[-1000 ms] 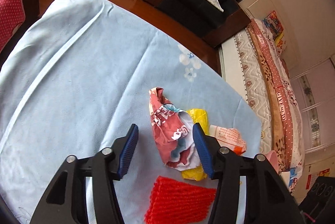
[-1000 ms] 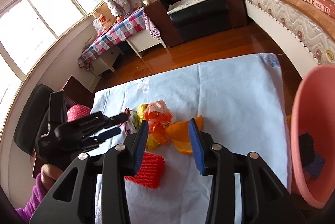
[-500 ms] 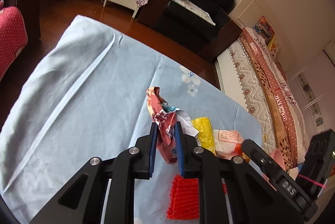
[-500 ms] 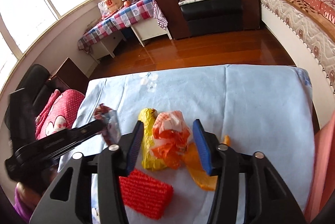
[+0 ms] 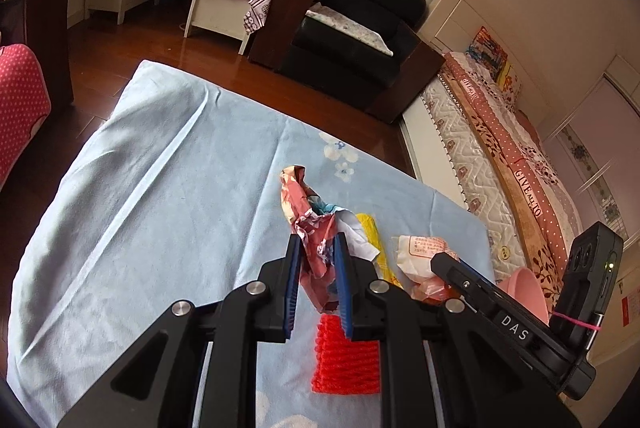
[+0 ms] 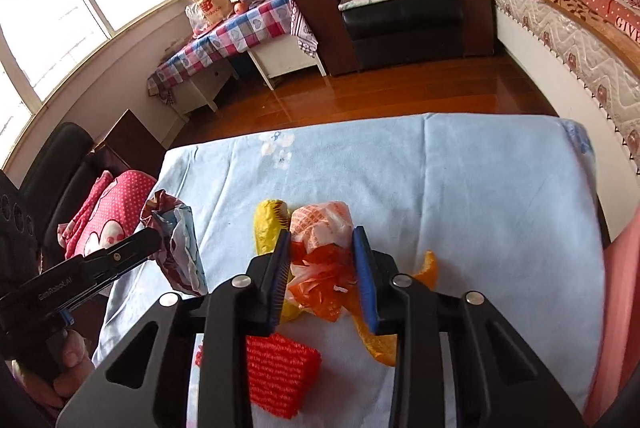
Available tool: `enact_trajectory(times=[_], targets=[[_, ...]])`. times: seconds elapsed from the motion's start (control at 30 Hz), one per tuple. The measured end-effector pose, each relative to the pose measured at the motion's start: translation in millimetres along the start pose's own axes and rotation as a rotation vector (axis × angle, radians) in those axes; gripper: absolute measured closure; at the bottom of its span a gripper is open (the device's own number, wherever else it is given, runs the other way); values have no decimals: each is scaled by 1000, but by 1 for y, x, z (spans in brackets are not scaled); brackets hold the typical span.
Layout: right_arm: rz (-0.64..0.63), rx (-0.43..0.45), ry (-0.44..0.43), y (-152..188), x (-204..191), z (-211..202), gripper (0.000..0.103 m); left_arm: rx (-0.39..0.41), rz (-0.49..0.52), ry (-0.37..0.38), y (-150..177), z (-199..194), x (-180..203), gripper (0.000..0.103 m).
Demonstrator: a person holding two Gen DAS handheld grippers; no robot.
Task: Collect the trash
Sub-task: 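Carry both items over the pink bucket and open both tools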
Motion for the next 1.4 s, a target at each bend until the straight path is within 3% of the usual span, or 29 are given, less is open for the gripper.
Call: enact_trajectory(times=[0.37, 0.53, 0.97, 1.4], targets=[[106, 119, -99, -4, 19, -71, 72, 39, 64, 39, 7, -31, 34, 87], [130, 183, -93, 2, 30, -105, 72, 59, 113, 55, 12, -44, 59, 87], [161, 330, 82, 36, 77, -183, 72, 44, 263, 128, 45, -48, 142, 87], [269, 398, 225, 63, 144, -219, 72, -17, 441, 221, 83, -22, 230, 87]])
Point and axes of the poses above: each gripper's, at about its wrist camera, not at the fingertips, and z roughly the way its jaws point, x to its right, y to its underside, the point moved 3 cm from there along z, roughly the way its jaws point, and after that the axes turned 11 degrees about y, right-handed, at the moved point
